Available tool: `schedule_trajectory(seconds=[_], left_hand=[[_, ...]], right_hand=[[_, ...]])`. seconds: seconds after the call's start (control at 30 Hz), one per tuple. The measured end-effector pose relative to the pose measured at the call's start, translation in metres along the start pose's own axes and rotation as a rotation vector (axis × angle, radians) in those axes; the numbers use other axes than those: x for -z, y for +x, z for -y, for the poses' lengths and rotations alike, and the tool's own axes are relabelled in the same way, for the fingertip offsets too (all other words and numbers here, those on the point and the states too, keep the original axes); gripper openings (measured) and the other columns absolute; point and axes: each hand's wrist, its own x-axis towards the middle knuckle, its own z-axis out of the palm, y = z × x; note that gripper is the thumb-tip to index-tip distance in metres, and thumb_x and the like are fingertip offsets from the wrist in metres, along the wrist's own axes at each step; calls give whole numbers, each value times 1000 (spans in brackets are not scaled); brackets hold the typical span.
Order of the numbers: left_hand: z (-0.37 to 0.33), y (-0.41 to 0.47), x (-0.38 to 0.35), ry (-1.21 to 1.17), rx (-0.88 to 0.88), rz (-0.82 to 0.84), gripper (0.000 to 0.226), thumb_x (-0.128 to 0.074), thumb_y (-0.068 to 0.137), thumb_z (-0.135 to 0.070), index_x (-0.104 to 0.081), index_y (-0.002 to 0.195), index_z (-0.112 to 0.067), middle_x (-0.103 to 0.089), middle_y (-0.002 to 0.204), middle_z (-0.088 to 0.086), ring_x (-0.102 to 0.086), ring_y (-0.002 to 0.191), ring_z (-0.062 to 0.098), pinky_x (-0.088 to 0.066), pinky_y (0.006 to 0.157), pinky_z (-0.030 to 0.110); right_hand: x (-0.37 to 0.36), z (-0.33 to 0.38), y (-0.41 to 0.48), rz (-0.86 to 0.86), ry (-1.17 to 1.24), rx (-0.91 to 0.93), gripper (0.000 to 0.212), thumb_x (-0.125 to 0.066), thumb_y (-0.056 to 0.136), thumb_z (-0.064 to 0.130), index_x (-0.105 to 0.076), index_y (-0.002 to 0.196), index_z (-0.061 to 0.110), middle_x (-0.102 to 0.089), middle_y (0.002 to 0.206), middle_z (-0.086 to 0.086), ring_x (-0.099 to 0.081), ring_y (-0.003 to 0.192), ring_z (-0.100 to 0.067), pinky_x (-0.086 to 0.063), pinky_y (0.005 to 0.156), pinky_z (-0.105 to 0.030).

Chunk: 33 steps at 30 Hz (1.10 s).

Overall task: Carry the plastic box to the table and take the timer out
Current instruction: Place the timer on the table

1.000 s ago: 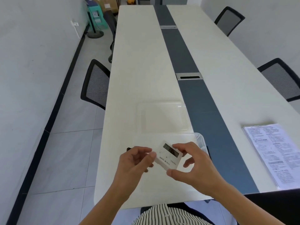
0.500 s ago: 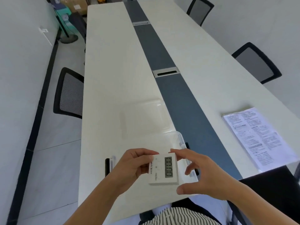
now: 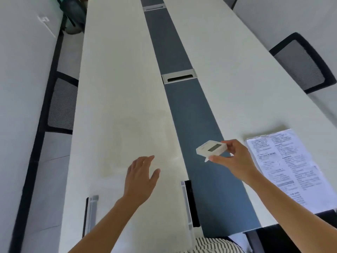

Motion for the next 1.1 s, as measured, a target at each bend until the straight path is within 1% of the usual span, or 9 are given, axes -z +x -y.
schedule_trajectory(seconds=[0.13, 0.33, 0.57, 0.7, 0.8, 0.87, 0.97, 1.03, 1.1], left_hand=[[21, 6, -19, 211, 45, 43, 89, 2, 80, -73, -60, 122, -25, -66, 117, -5, -55, 114, 18, -28, 105, 32], [24, 9, -20, 152, 72, 48, 68, -16, 84, -69, -66, 106, -29, -67, 99, -13, -58, 100, 11, -29, 94, 26], [25, 9, -24, 160, 39, -21, 50, -28, 90, -55, -68, 101, -27, -66, 89, -14, -59, 90, 13, -28, 88, 25], [25, 9, -23, 148, 31, -29, 53, -27, 89, -57, -68, 103, -27, -66, 90, -15, -58, 91, 12, -28, 88, 24], [27, 8, -21, 110, 26, -13, 57, -25, 88, -60, -67, 107, -27, -66, 96, -15, -58, 97, 10, -28, 91, 23], [29, 8, -18, 39, 32, -34, 55, -30, 87, -59, -66, 110, -25, -65, 104, -13, -57, 104, 10, -31, 93, 23], [31, 3, -10, -50, 57, -167, 46, -41, 86, -50, -65, 111, -20, -63, 111, -6, -55, 107, 14, -37, 92, 26], [38, -6, -5, -83, 105, -268, 42, -44, 86, -44, -65, 110, -17, -63, 112, -2, -55, 107, 17, -44, 92, 31], [50, -19, -1, -93, 171, -338, 40, -47, 86, -41, -64, 111, -15, -63, 113, 2, -56, 106, 21, -48, 89, 37]], right_hand=[[-5, -28, 78, -84, -52, -105, 61, -87, 59, 34, -56, 108, 15, -64, 99, 4, -62, 96, -17, -44, 69, -23], [-18, -46, 138, -178, -85, -188, 73, -83, 63, 38, -49, 121, 10, -62, 105, -2, -57, 90, -21, -44, 71, -30], [-29, -43, 158, -210, -123, -158, 74, -81, 64, 44, -46, 121, 13, -62, 106, -1, -57, 90, -20, -47, 70, -31], [-30, -43, 156, -189, -139, -160, 85, -79, 64, 50, -41, 131, 14, -60, 124, -4, -60, 109, -26, -49, 81, -35], [-28, -33, 148, -199, -253, -130, 103, -74, 64, 60, -27, 146, 19, -44, 144, -3, -44, 130, -23, -44, 94, -43], [-29, -20, 141, -252, -347, -43, 97, -70, 68, 62, -28, 145, 21, -41, 145, 0, -38, 133, -21, -44, 91, -43], [-45, 3, 133, -257, -391, 144, 65, -63, 77, 57, -48, 130, 22, -52, 133, 4, -49, 120, -18, -44, 84, -37], [-73, 13, 131, -73, -421, 182, 47, -61, 82, 50, -57, 119, 21, -61, 120, 4, -58, 103, -16, -47, 82, -36], [-105, 14, 131, 142, -495, 126, 43, -60, 83, 47, -60, 116, 20, -67, 112, 5, -62, 98, -16, -49, 82, -35]])
